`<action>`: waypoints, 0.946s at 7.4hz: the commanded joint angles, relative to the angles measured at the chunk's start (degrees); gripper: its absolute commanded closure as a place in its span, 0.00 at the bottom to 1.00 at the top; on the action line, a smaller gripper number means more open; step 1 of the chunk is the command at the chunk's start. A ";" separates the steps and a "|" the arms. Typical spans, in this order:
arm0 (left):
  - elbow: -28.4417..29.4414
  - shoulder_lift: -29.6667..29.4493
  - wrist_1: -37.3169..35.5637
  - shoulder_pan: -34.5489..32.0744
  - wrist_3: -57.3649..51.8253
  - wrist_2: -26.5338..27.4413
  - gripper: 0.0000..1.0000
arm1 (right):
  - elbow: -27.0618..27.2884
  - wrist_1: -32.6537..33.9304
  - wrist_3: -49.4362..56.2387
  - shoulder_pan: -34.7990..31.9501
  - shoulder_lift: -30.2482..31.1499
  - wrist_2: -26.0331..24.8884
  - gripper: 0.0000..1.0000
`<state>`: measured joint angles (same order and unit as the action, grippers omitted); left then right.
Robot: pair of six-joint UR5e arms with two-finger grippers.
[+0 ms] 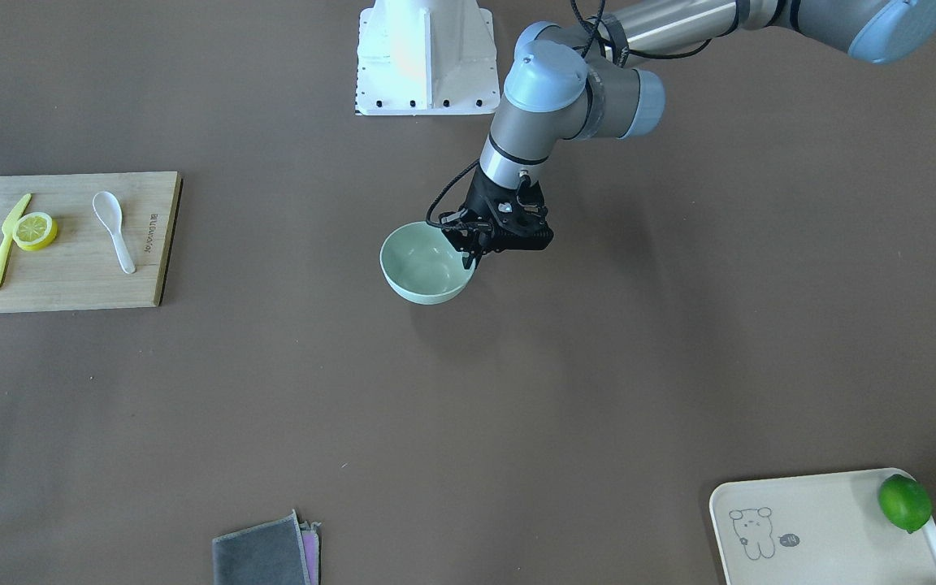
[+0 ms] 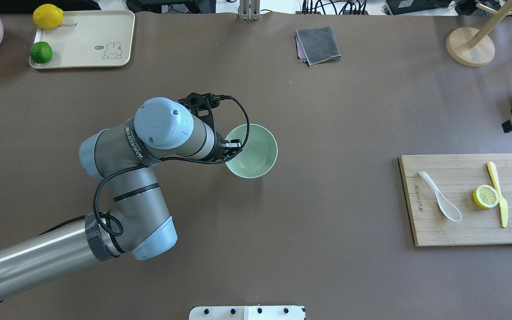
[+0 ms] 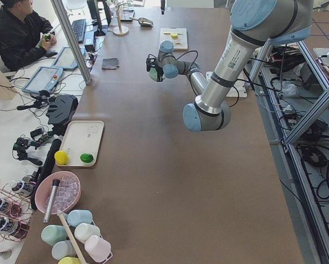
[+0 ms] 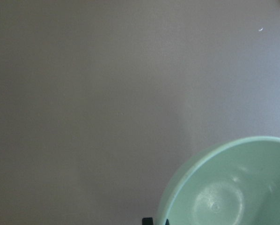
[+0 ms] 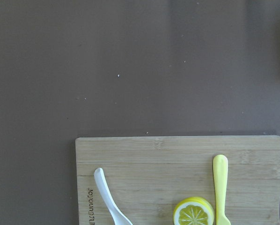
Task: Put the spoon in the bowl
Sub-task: 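Drag the bowl toward table center with the left gripper while the right arm moves in, then release the bowl and raise the left gripper while the right gripper descends to the spoon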
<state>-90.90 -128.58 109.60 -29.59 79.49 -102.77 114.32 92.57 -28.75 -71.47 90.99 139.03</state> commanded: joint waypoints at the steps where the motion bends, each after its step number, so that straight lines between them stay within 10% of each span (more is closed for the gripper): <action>1: 1.16 -0.10 0.09 0.85 -0.03 1.34 1.00 | 0.11 -5.46 -8.13 7.79 -0.03 -3.31 0.00; 3: 1.16 -0.09 0.09 0.85 -0.30 1.87 0.91 | -0.06 -6.35 -8.95 11.07 -0.20 -5.17 0.00; 4: 1.16 0.17 0.00 0.85 -0.39 2.05 0.52 | -0.07 -6.35 -8.95 11.61 -0.29 -5.78 0.00; 7: 1.17 0.52 0.00 0.76 -0.39 2.14 0.28 | -0.33 -6.35 -8.95 13.01 -0.29 -6.05 0.00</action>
<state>-89.65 -128.17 109.54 -28.75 79.11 -100.68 114.09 86.23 -37.69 -59.10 90.71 133.13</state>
